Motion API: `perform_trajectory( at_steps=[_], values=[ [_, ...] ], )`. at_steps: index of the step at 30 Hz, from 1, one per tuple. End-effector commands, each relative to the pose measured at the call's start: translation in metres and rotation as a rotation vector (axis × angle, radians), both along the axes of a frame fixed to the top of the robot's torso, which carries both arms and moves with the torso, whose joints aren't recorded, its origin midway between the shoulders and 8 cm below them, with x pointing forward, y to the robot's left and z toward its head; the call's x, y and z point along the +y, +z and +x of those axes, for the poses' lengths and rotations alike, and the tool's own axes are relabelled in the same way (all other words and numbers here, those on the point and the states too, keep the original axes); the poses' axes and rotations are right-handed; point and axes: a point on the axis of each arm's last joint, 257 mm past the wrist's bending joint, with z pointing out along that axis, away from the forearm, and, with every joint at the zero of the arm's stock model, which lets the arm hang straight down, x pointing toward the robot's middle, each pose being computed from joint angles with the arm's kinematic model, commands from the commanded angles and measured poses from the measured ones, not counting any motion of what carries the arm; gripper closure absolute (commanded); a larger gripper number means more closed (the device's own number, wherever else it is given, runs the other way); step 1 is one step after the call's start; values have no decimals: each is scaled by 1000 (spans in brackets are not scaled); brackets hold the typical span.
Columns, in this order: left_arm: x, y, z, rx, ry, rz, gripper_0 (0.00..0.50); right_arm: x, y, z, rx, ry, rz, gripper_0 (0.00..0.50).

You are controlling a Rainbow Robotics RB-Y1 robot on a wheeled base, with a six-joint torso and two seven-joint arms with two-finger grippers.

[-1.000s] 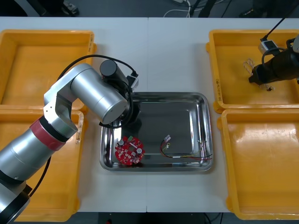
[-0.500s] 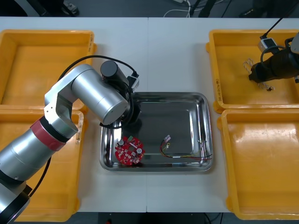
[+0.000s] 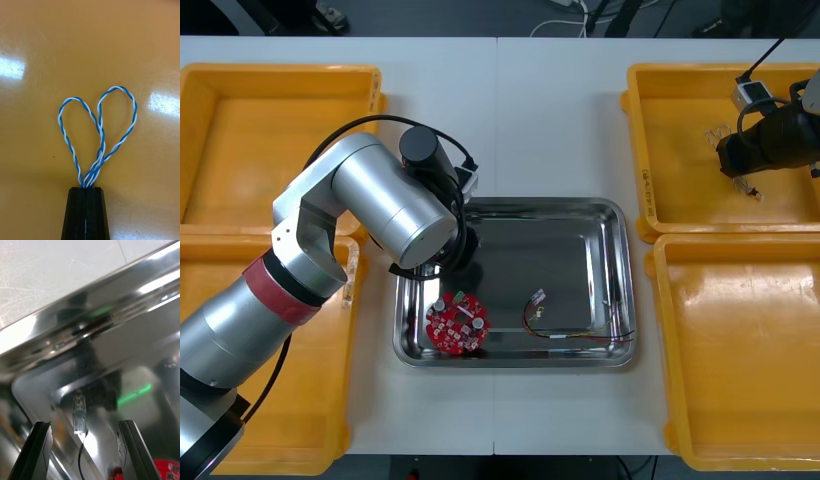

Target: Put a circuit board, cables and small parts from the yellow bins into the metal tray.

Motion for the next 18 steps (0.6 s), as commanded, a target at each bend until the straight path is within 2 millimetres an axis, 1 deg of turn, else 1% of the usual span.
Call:
perform_trajectory(
  at_steps=[1,2,6,7,8,10,13,14,16,17,18],
  values=[
    [-20,33,-7,-20,53,-87,0,12,22,10,-38,80,-57,500],
    [-18,37,-8,-25,53,-88,0,13,28,10,-39,91,-67,500],
    [-15,50,-8,-36,58,-108,0,15,39,3,-16,119,-83,500],
    [-12,57,-6,-37,65,-118,0,17,47,0,-9,131,-90,500],
    [-9,58,-6,-35,68,-118,0,16,49,-1,-4,134,-91,500],
    [-3,67,-4,-36,77,-122,0,17,57,-6,9,146,-96,500],
    [10,82,0,-37,102,-119,0,18,67,-14,27,163,-98,500],
    [13,84,1,-36,106,-116,0,18,69,-15,29,165,-99,500],
    [24,96,5,-41,118,-108,0,21,76,-20,40,178,-103,500],
    [24,96,5,-41,118,-108,0,21,76,-20,40,178,-103,500],
    [34,105,7,-45,120,-94,0,23,82,-24,51,190,-112,500]
  ],
)
